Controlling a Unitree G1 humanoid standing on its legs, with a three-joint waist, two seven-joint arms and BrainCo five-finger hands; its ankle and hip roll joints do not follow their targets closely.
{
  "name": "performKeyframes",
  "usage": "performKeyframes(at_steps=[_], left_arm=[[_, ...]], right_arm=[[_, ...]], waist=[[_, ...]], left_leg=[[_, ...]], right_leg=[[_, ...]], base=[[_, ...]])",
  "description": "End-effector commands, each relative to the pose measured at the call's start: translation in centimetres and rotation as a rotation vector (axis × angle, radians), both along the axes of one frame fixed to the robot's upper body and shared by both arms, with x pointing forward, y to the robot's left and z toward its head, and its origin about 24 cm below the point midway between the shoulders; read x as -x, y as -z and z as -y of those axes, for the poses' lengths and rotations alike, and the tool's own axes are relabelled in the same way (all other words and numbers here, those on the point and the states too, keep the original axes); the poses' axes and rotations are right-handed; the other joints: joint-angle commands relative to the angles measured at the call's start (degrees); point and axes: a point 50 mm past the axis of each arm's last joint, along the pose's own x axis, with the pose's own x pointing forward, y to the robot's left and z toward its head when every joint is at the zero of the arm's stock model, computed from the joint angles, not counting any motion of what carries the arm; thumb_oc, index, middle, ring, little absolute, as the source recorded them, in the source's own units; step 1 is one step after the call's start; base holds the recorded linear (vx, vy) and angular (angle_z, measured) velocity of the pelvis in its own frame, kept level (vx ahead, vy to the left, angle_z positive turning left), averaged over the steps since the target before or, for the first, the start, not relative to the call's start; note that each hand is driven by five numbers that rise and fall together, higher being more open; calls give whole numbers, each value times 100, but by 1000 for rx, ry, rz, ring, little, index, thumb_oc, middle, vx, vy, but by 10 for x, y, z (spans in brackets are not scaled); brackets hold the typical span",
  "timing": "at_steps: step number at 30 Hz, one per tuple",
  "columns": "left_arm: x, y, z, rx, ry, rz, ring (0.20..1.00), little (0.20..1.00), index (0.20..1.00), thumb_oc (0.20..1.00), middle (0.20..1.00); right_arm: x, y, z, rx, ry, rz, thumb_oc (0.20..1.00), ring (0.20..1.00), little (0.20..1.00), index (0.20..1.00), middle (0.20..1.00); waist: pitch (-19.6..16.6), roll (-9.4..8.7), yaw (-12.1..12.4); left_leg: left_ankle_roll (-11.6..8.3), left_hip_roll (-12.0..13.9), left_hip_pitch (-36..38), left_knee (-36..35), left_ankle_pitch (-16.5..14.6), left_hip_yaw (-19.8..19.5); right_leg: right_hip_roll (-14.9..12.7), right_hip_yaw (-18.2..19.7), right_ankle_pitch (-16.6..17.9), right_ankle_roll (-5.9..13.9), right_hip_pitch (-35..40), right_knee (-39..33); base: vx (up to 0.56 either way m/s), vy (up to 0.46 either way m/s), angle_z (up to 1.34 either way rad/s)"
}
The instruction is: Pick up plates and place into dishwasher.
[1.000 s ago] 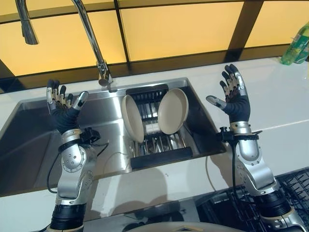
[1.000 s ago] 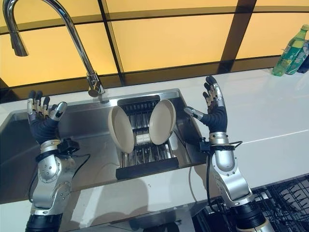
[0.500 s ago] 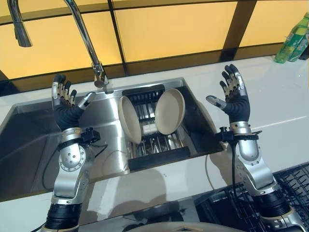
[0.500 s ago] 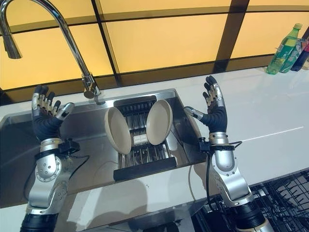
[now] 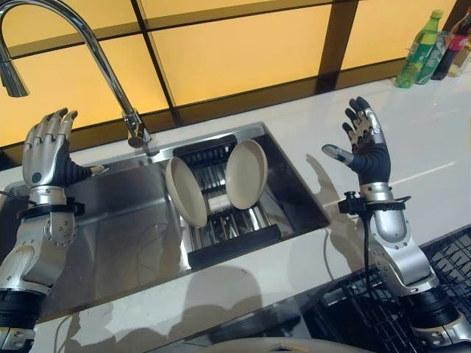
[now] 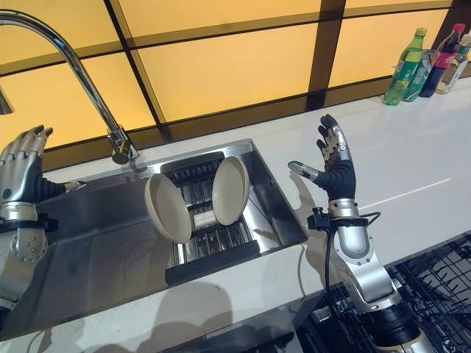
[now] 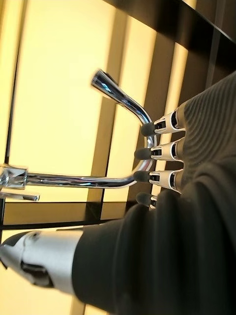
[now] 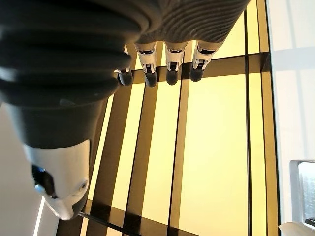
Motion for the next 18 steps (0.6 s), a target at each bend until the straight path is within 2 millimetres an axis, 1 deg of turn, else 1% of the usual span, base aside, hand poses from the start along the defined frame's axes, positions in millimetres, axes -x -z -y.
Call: performKeyframes(at_steps=[1, 3, 8, 14, 18], left_arm=[[-9, -45, 2, -287, 29, 72, 1000, 1000, 1000, 1000, 1000], [-11, -38, 8, -341, 64, 34, 1000, 1000, 1000, 1000, 1000], [-15, -23, 28, -443, 215, -12, 1000, 1000, 1000, 1000, 1000], [-14, -12, 46, -491, 381, 36, 1000, 1000, 1000, 1000, 1000], [-11, -2, 66, -539, 528, 44, 1000, 1000, 1000, 1000, 1000]], right_arm=[[1, -24, -3, 1, -47, 109, 1000, 1000, 1000, 1000, 1000], [1, -23, -4, 2, -52, 106, 1000, 1000, 1000, 1000, 1000], [0, -20, -2, 11, -60, 89, 1000, 1000, 1000, 1000, 1000], [-1, -16, -2, 22, -68, 66, 1000, 1000, 1000, 1000, 1000], [0, -12, -2, 22, -72, 52, 1000, 1000, 1000, 1000, 1000]], waist=[[-279, -193, -108], [-269, -184, -140], [-256, -167, -205], [-250, -188, -258], [-253, -218, -289]], left_leg=[[204, -241, -336, -1, -87, 212], [210, -244, -330, 2, -93, 238], [229, -256, -299, -6, -112, 287], [255, -265, -310, -7, -128, 329], [273, -273, -326, -7, -149, 378]], right_leg=[[-84, -130, -226, 104, -18, 49], [-92, -117, -212, 112, -26, 49], [-103, -71, -189, 136, -34, 49], [-114, -15, -150, 158, -82, 49], [-137, -7, -125, 192, -122, 49]], base=[[47, 18, 1], [47, 24, 0], [68, 42, 0], [63, 47, 0], [49, 38, -3]])
